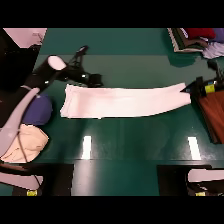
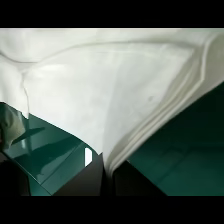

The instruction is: Fold the shirts.

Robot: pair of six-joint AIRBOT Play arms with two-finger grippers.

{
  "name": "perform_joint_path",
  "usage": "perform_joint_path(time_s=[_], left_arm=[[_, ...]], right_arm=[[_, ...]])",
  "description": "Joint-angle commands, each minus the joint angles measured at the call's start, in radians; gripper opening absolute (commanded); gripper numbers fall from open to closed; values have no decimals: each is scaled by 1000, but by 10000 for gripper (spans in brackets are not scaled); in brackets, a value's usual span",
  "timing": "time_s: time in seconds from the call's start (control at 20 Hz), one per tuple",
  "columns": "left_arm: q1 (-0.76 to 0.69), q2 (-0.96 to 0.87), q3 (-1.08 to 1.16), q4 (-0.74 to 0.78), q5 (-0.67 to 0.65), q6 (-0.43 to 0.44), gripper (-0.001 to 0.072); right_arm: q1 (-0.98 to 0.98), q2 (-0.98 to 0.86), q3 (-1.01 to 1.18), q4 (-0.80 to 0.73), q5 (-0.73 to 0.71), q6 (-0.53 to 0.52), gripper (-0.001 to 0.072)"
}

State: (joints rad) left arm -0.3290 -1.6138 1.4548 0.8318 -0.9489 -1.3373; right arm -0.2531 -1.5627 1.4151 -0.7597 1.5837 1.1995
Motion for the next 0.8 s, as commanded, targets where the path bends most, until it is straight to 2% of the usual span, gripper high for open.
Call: perform_joint_path(time_s=[0.0, 0.35, 0.75], left_arm=[[-127, -150, 139, 0, 11, -25, 21], [-293, -310, 170, -32, 17, -25, 21], [-317, -315, 170, -24, 0, -24, 22]], right_arm=[[104, 79, 144, 9, 13, 106, 13], [327, 63, 411, 9, 4, 200, 13], [467, -19, 587, 8, 10, 213, 13]])
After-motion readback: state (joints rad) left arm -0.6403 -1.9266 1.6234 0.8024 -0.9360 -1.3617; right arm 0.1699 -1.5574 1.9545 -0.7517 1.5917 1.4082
